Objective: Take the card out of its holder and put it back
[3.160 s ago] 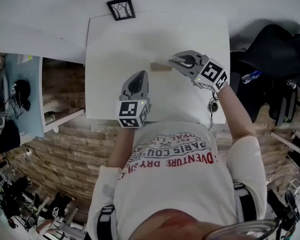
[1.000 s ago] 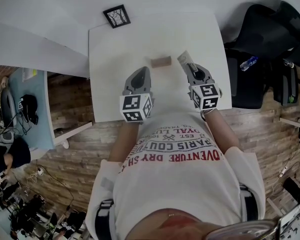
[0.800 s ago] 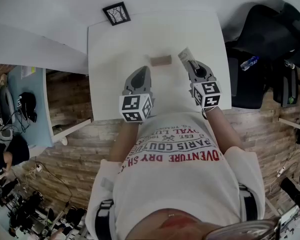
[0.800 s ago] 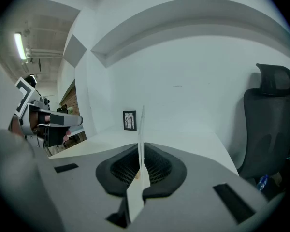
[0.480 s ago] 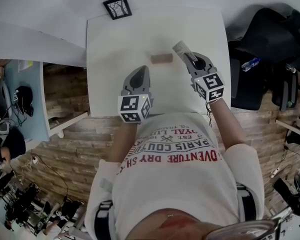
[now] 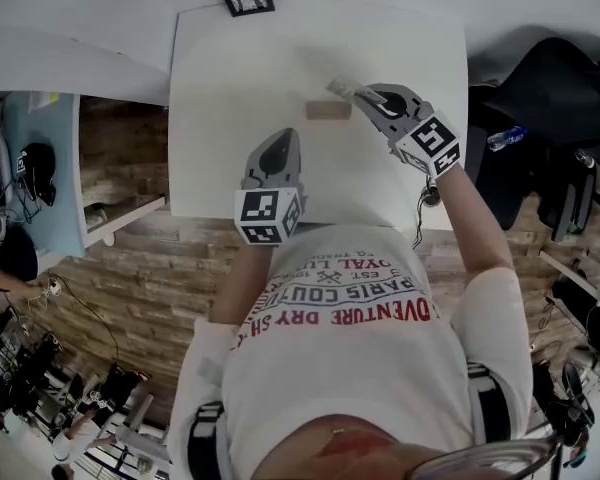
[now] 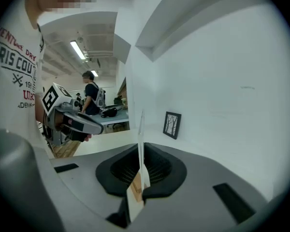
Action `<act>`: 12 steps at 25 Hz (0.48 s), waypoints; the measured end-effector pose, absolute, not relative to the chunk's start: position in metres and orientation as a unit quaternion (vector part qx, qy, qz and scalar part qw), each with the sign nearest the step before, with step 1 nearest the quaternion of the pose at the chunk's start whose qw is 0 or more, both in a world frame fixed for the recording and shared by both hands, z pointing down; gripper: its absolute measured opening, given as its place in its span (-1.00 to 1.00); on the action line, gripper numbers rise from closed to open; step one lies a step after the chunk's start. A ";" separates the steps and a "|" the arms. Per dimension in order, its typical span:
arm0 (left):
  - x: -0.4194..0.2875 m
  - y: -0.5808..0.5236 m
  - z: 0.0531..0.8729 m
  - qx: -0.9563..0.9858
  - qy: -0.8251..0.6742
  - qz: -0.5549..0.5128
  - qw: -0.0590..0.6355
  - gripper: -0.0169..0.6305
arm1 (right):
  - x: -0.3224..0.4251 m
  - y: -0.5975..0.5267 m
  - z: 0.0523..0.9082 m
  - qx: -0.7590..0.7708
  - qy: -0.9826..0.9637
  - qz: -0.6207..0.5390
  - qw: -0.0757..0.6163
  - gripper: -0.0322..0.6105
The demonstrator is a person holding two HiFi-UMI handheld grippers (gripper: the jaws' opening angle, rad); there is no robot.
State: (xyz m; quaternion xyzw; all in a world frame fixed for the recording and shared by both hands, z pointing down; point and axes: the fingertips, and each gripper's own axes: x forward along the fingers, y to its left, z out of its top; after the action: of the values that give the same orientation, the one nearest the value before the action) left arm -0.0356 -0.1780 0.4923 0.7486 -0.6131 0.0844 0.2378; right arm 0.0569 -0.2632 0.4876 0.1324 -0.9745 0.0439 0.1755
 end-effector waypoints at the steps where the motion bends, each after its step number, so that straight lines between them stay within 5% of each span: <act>1: -0.035 -0.178 0.492 0.748 -0.613 0.084 0.239 -0.87 | 0.053 -0.263 0.487 0.114 -0.976 0.040 0.179 -0.79; 12: -0.028 -0.176 0.510 0.729 -0.627 0.085 0.260 -0.87 | 0.031 -0.261 0.512 -0.037 -0.975 0.043 0.213 -0.79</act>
State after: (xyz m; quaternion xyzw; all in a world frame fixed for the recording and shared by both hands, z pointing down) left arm -0.0281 -0.1759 0.5098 0.7294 -0.6268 0.0848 0.2604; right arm 0.0306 -0.2614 0.5116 -0.0371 -0.9755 0.0433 0.2125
